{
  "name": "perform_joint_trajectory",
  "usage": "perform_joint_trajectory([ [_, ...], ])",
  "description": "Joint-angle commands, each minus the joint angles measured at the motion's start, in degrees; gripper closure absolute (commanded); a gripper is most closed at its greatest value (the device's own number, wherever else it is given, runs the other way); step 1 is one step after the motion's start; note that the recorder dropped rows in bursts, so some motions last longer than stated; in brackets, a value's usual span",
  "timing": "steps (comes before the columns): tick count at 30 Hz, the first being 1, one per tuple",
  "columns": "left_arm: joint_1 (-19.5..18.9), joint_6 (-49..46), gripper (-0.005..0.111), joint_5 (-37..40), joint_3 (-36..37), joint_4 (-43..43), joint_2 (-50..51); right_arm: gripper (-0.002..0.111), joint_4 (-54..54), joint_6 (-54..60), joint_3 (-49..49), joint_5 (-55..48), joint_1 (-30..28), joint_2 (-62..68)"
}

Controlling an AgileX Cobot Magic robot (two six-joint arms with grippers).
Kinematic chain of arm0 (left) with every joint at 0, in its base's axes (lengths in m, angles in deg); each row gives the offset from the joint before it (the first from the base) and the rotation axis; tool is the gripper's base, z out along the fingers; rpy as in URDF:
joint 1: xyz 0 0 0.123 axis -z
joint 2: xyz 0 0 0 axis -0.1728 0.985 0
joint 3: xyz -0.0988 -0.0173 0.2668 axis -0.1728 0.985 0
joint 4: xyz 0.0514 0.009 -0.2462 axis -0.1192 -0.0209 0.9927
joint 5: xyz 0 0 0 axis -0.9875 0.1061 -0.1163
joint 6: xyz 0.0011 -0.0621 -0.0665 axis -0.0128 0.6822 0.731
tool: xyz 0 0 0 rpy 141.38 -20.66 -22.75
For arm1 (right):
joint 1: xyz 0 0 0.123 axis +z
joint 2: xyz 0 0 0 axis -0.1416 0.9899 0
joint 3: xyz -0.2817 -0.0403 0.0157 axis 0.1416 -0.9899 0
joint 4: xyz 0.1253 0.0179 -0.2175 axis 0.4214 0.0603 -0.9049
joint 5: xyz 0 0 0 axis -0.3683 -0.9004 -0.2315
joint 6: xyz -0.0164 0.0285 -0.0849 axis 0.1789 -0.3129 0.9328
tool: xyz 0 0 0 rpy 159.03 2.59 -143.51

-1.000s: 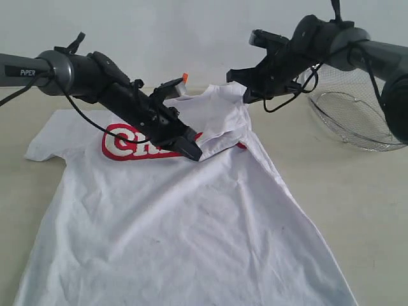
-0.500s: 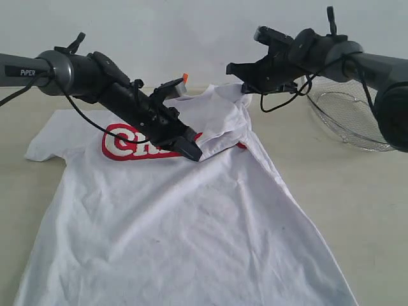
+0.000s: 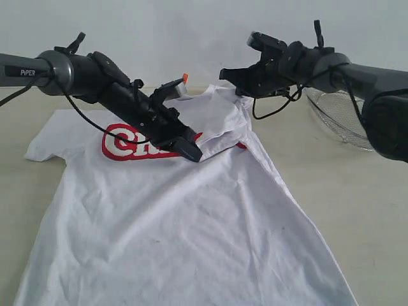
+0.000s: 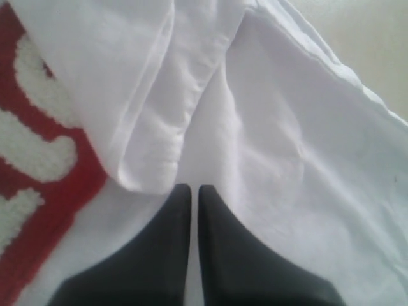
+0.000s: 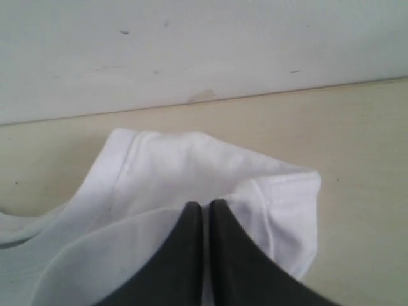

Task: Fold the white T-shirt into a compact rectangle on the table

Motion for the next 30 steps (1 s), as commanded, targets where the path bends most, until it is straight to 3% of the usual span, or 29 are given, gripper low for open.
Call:
perform_joint_trajectory([
  [1,0.2,0.2,0.102,0.8,-0.4,-0.1,0.0,0.108,-5.4,-0.1,0.1,0.9,0.6,0.3],
  [13,0.2,0.2,0.102,1.3,-0.4,-0.1,0.0,0.108,-10.5,-1.1,0.1,-0.3,0.4,-2.9],
  [22,0.2,0.2,0.102,1.3,-0.4,0.2,-1.9,0.108,-10.9,-0.1,0.1,-18.9,0.4,-9.9],
  [30,0.2,0.2,0.102,1.3,-0.4,0.0,-3.6,0.108,-12.6,2.3,0.1,-27.7,-1.3,-9.6],
])
